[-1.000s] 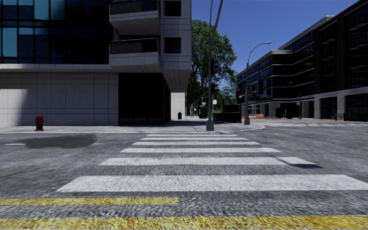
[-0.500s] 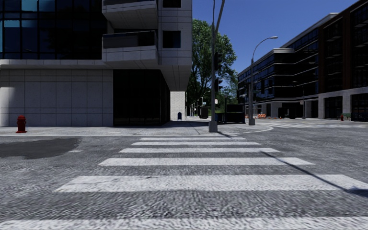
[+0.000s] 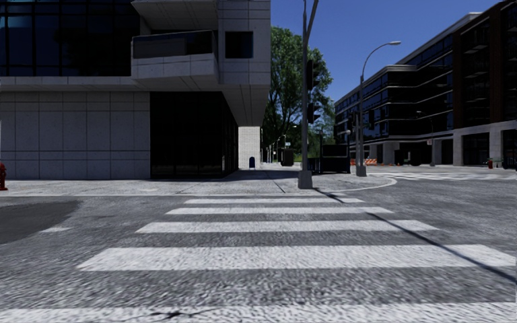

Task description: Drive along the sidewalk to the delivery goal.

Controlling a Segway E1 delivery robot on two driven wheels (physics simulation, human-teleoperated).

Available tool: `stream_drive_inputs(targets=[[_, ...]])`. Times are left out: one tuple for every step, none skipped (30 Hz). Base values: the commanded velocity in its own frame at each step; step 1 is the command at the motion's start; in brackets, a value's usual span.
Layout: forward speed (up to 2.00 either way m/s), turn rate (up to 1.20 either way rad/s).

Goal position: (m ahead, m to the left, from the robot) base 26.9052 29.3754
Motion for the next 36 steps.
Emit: stream_drive_inputs(targets=[[2.00, 0.00], [2.00, 0.00], [2.00, 0.00], [2.00, 0.00], [2.00, 0.00], [2.00, 0.00], [2.00, 0.00], [2.00, 0.00], [2.00, 0.00], [2.00, 0.00], [2.00, 0.00], [2.00, 0.00], [2.00, 0.00], [2.00, 0.00], [2.00, 0.00], [2.00, 0.00], [2.00, 0.00], [2.00, 0.00], [2.00, 0.00], [2.00, 0.00], [2.00, 0.00], [2.00, 0.00], [2.00, 0.00], [2.00, 0.00], [2.00, 0.00], [2.00, 0.00], [2.00, 0.00], [2.00, 0.00], [2.00, 0.00], [2.00, 0.00], [2.00, 0.00], [2.00, 0.00], [2.00, 0.00], [2.00, 0.00], [2.00, 0.00], [2.00, 0.00]])
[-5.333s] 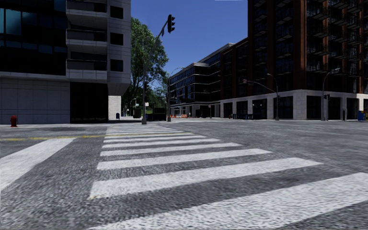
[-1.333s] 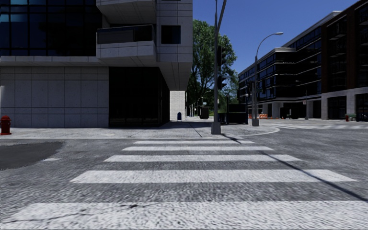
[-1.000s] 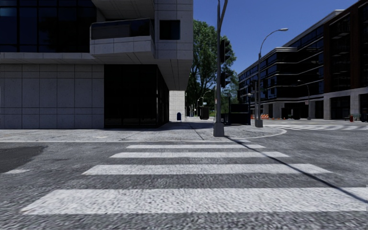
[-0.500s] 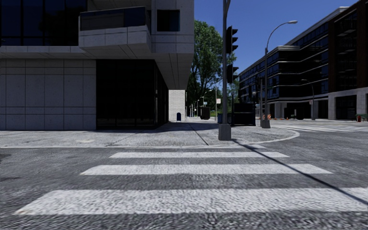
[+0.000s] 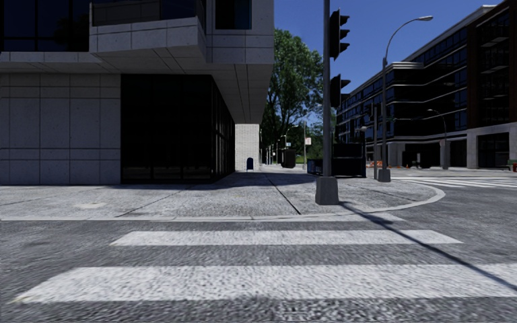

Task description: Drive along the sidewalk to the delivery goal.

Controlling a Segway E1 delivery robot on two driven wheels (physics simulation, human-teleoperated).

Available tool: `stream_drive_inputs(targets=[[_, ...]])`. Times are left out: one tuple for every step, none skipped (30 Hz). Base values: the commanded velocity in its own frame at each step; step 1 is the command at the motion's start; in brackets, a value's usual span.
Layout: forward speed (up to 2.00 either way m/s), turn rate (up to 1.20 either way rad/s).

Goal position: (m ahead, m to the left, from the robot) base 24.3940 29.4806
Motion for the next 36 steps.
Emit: stream_drive_inputs(targets=[[2.00, 0.00], [2.00, 0.00], [2.00, 0.00], [2.00, 0.00], [2.00, 0.00], [2.00, 0.00], [2.00, 0.00], [2.00, 0.00], [2.00, 0.00], [2.00, 0.00], [2.00, 0.00], [2.00, 0.00], [2.00, 0.00], [2.00, 0.00], [2.00, 0.00], [2.00, 0.00], [2.00, 0.00], [2.00, 0.00], [2.00, 0.00], [2.00, 0.00], [2.00, 0.00], [2.00, 0.00], [2.00, 0.00], [2.00, 0.00], [2.00, 0.00], [2.00, 0.00], [2.00, 0.00], [2.00, 0.00], [2.00, 0.00], [2.00, 0.00], [2.00, 0.00], [2.00, 0.00], [2.00, 0.00], [2.00, 0.00], [2.00, 0.00], [2.00, 0.00]])
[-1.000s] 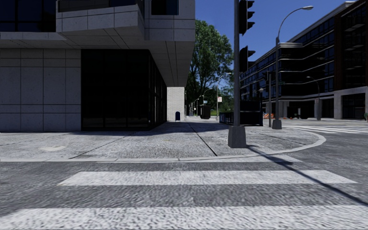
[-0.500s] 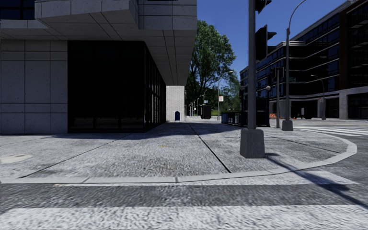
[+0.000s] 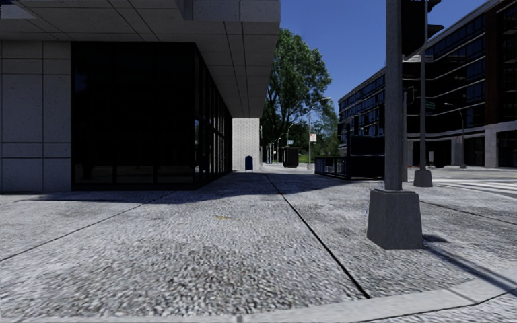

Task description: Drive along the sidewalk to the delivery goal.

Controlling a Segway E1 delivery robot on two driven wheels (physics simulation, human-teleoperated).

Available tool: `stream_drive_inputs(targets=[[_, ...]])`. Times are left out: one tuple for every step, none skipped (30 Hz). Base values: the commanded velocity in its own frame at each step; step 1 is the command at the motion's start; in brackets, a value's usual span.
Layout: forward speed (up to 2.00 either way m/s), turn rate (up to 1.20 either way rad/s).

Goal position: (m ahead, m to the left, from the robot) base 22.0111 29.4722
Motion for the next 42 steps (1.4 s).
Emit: stream_drive_inputs(targets=[[2.00, 0.00], [2.00, 0.00], [2.00, 0.00], [1.98, 0.00], [1.87, 0.00], [1.81, 0.00], [1.78, 0.00], [1.78, 0.00], [1.77, 0.00], [1.76, 0.00], [1.76, 0.00], [1.76, 0.00], [1.76, 0.00], [1.76, 0.00], [1.76, 0.00], [1.76, 0.00], [1.76, 0.00], [1.76, 0.00], [1.76, 0.00], [1.76, 0.00], [1.75, 0.00], [1.75, 0.00], [1.75, 0.00], [1.75, 0.00], [1.75, 0.00], [1.75, 0.00], [1.75, 0.00], [1.75, 0.00], [1.75, 0.00], [1.75, 0.00], [1.75, 0.00], [1.75, 0.00], [1.75, 0.00], [1.75, 0.00], [1.75, 0.00], [1.75, 0.00], [1.75, 0.00], [1.75, 0.00], [1.75, 0.00], [1.75, 0.00], [1.75, 0.00], [1.75, 0.00]])
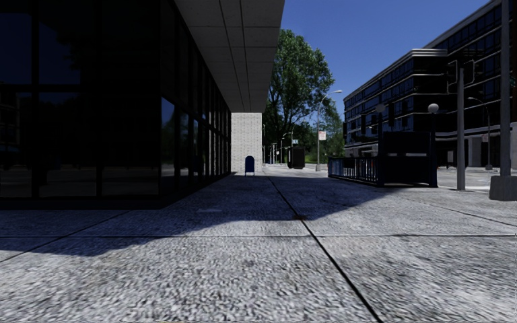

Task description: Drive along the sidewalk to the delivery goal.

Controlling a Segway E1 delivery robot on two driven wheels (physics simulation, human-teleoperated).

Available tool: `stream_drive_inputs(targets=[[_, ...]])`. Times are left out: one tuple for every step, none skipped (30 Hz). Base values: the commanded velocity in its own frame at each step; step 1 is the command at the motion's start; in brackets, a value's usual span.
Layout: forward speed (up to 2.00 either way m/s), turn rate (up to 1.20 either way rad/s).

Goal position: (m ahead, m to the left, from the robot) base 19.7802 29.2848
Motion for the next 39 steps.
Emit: stream_drive_inputs(targets=[[1.75, 0.00], [1.75, 0.00], [1.75, 0.00], [1.75, 0.00], [1.75, -0.28], [1.75, -0.44], [1.75, -0.67], [1.75, -1.20], [1.75, -1.20], [1.75, -1.20], [1.75, -1.20], [1.75, -1.12], [1.75, -0.42], [1.75, -0.03], [1.75, -0.02], [1.75, -0.02], [1.75, -0.01], [1.75, -0.01], [1.75, 0.00], [1.75, 0.00], [1.75, 0.00], [1.75, 0.00], [1.75, 0.00], [1.75, 0.00], [1.75, 0.00], [1.75, 0.00], [1.75, 0.00], [1.75, 0.00], [1.78, 0.00], [2.00, 0.00], [2.00, -0.33], [2.00, -1.06], [2.00, -1.20], [2.00, -1.20], [2.00, -1.20], [2.00, -1.20], [2.00, -0.80], [2.00, 0.00], [2.00, 0.00]])
